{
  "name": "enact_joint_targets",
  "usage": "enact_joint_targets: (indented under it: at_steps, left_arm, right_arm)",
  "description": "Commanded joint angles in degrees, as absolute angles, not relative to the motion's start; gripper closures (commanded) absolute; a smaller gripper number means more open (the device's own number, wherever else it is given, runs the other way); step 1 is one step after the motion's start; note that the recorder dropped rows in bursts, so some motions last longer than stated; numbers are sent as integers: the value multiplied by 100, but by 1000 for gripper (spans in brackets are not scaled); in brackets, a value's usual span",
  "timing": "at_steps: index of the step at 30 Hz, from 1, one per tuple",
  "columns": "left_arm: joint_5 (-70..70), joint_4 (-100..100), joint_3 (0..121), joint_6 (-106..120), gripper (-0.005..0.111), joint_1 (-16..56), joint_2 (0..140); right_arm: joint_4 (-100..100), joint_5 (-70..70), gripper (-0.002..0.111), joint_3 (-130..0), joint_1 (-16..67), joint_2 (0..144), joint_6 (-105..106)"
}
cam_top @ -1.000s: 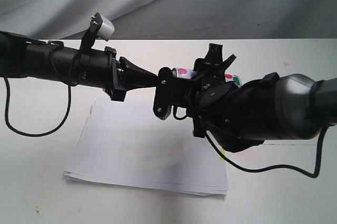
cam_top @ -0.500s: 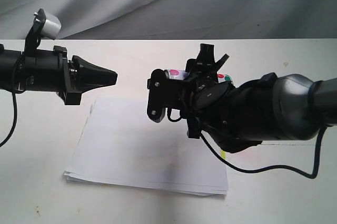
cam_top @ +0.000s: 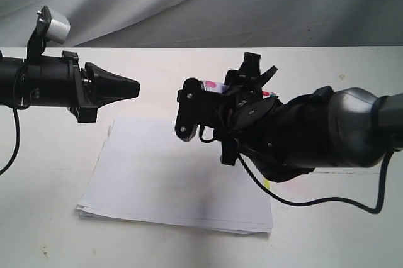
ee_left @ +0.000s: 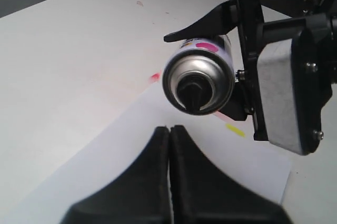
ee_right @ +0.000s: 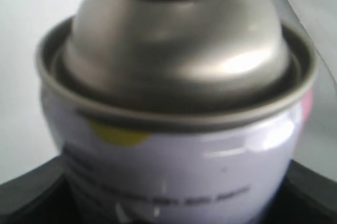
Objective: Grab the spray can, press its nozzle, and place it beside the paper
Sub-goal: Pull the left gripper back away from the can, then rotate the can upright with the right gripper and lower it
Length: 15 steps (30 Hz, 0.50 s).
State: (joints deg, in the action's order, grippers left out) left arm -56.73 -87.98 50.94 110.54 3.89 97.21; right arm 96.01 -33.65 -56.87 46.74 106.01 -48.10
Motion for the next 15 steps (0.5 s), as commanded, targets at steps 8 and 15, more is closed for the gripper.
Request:
enact_joint_targets:
  at_steps: [8,15]
  left_arm:
    - [-5691,-8948,5071,10992,107,394,9677]
    - [-5691,-8948,5071,10980,107,394,9677]
  right_arm:
    - [9269,-1577,108,-5741,3454,8989,-7753]
    - [9123,775,108,-5741,1810,8848,-8592]
